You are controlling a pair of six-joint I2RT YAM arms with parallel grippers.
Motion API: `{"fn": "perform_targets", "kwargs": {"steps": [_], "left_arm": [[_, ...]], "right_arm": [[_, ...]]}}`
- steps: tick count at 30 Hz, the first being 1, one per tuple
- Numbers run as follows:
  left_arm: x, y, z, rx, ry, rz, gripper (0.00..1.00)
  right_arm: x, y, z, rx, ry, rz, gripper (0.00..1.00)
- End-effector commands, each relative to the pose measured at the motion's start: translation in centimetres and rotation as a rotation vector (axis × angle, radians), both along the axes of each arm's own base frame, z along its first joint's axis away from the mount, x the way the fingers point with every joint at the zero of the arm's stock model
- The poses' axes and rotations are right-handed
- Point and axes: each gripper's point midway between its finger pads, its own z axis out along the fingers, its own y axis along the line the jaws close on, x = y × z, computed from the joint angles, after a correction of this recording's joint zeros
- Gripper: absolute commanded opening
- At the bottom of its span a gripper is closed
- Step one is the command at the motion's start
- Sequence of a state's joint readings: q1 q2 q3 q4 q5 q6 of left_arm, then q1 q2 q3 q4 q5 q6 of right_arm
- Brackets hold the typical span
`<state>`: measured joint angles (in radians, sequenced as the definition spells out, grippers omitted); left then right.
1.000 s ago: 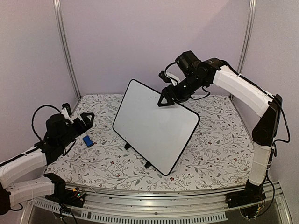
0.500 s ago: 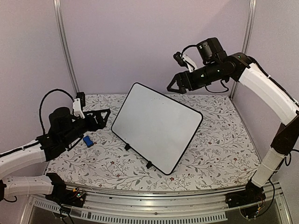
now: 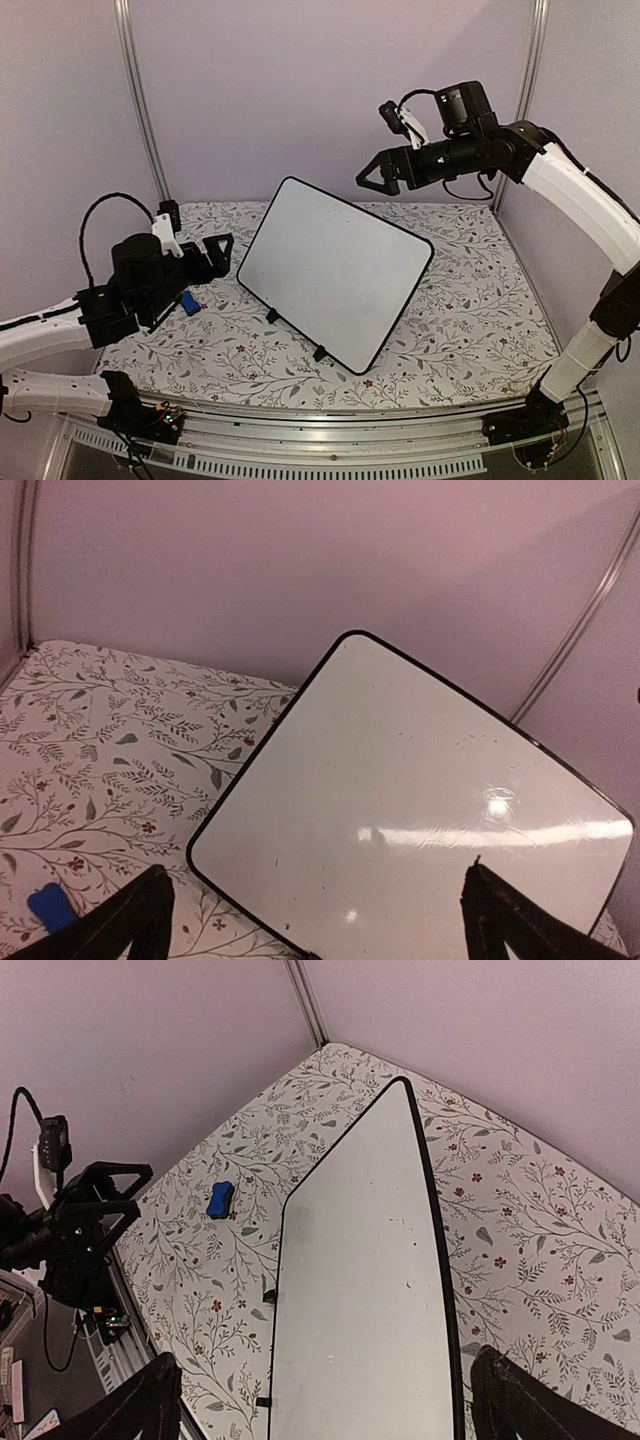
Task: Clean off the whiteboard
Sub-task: Reset both arms
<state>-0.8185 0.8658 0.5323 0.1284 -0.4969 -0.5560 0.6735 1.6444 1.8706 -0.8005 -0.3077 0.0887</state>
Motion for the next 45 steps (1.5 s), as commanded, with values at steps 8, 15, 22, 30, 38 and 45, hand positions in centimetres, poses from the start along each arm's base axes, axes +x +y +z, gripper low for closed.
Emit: {"fn": "perform_targets", "kwargs": {"steps": [8,15,22,30,38,45], "left_arm": [[-0.6,5.0,3.9,0.089,0.004,0.228,1.0],[0.1,2.0,2.2,0.154,0.03,0.148,1.0],[0.0,-3.3,1.5,0.138,-0.041,0.0,1.0],[-1.1,-6.6,-3.4,0.173,0.06,-0.064,1.0],[-2.1,-5.6,-7.8,0.171,0.175,-0.017,0.99],[-2.8,-4.8,-12.6,0.207,0.324,0.028,0.92]], "right_arm": [[1.5,-0.1,0.9,0.028,-0.099,-0.052,0.99],[2.4,-2.7,-1.0,-0.041,-0.102,-0.171,0.99],[2.1,-5.8,-3.2,-0.06,-0.071,-0.258,0.99],[3.3,-10.0,-4.9,-0.043,-0.035,-0.392,0.99],[4.0,-10.6,-4.8,-0.031,-0.029,-0.412,0.99],[4.7,-10.3,-4.5,-0.019,-0.027,-0.408,0.99]]}}
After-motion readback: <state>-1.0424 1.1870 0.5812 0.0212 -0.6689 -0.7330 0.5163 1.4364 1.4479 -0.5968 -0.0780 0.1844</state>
